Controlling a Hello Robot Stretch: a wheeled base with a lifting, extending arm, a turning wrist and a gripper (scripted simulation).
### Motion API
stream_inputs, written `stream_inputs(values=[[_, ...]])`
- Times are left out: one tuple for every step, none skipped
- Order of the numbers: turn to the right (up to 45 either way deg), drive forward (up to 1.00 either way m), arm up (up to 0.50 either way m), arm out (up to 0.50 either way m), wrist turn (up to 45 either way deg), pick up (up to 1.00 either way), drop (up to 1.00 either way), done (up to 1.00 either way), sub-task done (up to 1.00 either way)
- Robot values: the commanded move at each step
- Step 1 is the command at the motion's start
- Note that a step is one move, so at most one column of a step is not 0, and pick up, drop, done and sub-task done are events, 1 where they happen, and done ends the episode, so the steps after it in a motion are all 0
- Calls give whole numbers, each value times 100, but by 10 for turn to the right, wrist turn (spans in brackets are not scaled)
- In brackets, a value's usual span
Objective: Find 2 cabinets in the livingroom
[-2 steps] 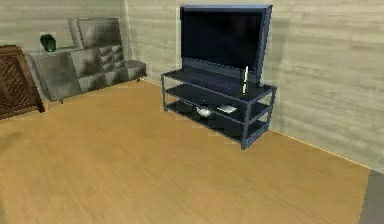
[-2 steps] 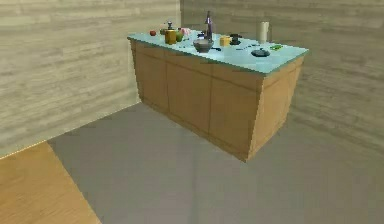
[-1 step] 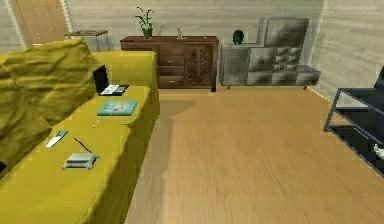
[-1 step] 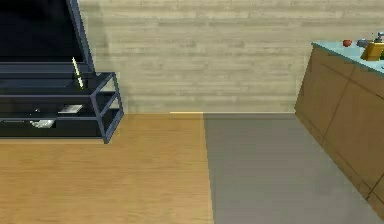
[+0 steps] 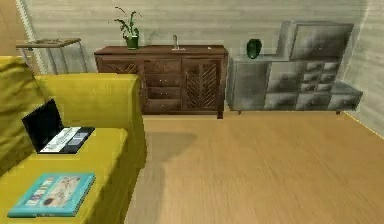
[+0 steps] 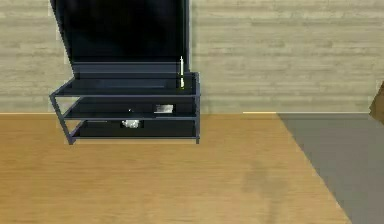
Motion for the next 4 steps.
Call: stream_inputs(values=[[0,100,0,0,0,0,0,0,0],[0,95,0,0,0,0,0,0,0],[450,0,0,0,0,0,0,0,0],[150,0,0,0,0,0,0,0,0]])
